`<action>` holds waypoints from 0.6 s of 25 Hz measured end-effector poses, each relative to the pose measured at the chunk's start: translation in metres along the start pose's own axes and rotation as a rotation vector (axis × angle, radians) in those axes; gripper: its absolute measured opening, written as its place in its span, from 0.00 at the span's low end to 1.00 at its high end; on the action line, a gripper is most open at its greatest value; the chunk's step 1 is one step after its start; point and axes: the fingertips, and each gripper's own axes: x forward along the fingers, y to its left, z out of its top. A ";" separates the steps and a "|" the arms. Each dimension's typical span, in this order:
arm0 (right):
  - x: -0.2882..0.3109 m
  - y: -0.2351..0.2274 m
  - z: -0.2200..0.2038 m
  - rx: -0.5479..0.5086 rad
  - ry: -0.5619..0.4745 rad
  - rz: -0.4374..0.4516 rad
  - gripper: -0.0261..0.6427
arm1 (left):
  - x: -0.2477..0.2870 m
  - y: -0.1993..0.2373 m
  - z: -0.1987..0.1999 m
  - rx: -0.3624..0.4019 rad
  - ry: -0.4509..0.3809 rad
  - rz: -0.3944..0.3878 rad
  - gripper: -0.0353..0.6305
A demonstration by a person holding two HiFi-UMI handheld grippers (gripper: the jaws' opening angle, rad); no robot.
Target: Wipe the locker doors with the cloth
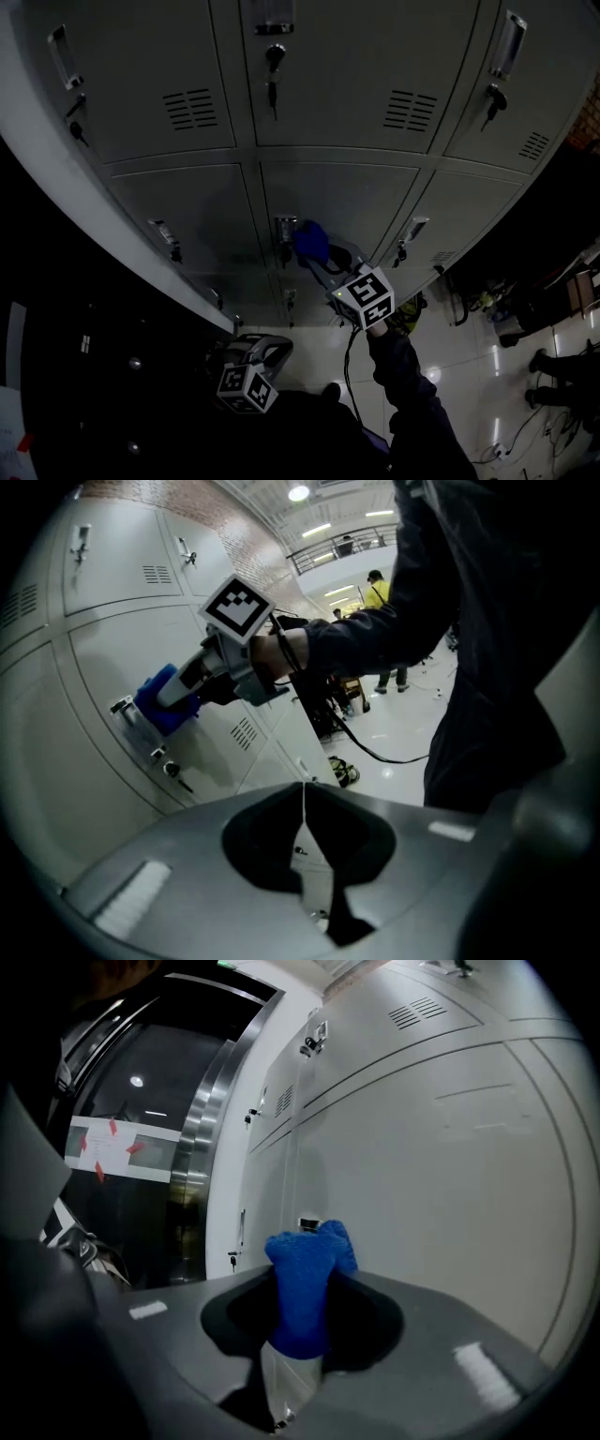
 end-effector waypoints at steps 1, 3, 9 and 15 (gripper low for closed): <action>0.009 0.009 0.001 -0.001 -0.002 0.010 0.21 | -0.008 0.005 -0.004 -0.006 0.001 0.009 0.06; 0.026 0.024 0.004 -0.004 -0.008 0.027 0.21 | -0.015 0.009 -0.021 -0.008 0.004 0.011 0.06; 0.063 0.046 0.007 -0.003 -0.005 0.030 0.21 | -0.034 0.014 -0.058 -0.007 0.018 0.006 0.06; 0.068 0.037 0.002 0.011 0.008 -0.007 0.21 | -0.037 0.019 -0.062 0.004 0.022 0.007 0.06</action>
